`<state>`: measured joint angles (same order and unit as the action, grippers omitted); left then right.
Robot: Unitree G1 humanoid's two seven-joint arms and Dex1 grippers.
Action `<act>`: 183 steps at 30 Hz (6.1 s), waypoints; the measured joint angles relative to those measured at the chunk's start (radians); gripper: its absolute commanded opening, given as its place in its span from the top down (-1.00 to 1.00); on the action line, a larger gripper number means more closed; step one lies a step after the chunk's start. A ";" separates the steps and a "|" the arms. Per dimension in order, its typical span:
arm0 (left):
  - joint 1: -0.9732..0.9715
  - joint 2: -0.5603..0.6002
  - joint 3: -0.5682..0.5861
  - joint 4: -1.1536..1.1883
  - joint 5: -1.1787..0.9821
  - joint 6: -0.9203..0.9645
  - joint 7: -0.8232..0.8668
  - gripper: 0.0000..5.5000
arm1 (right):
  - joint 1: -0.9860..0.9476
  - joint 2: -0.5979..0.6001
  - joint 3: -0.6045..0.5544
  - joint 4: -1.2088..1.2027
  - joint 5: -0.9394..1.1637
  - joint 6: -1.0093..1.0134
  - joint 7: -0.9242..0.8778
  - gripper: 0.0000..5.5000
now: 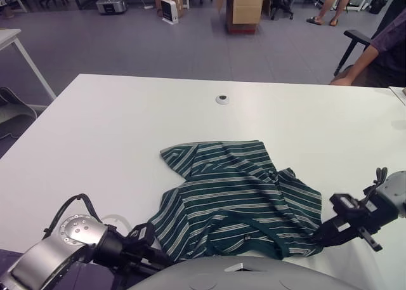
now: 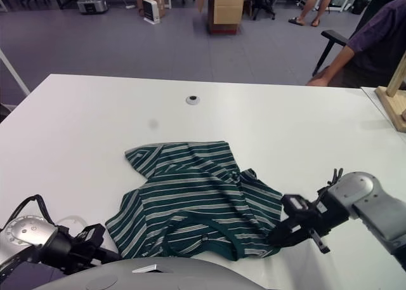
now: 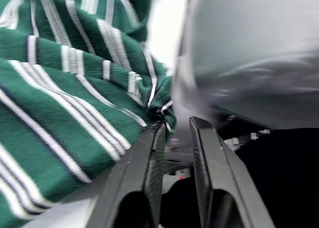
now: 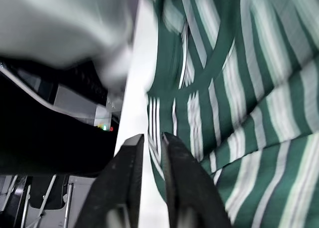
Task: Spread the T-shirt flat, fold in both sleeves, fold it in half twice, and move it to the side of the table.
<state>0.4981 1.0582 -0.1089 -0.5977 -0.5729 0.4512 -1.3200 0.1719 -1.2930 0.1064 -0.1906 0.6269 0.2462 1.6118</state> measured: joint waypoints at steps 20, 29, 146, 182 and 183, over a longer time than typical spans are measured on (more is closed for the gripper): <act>-0.816 -0.421 -0.040 0.695 0.255 -0.044 0.528 0.09 | -0.893 0.826 0.212 1.046 -0.536 -0.209 -0.614 0.57; -0.795 -0.448 -0.090 0.761 0.352 -0.130 0.491 0.09 | -0.879 0.792 0.231 1.097 -0.682 -0.406 -0.558 0.57; -0.730 -0.425 0.031 0.791 0.367 -0.533 0.336 0.09 | -0.294 0.577 0.132 0.121 -0.424 -0.176 -0.309 0.57; -0.048 -0.009 0.234 -0.046 -0.127 -0.002 0.120 0.09 | -0.596 0.789 0.056 0.441 -0.246 0.004 -0.493 0.57; -0.078 -0.013 0.232 -0.041 -0.128 0.007 0.134 0.09 | -0.676 0.851 0.063 0.567 -0.296 -0.033 -0.560 0.57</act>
<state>0.4205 1.0456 0.1232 -0.6392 -0.7007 0.4580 -1.1861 -0.5039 -0.4424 0.1691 0.3766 0.3306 0.2130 1.0515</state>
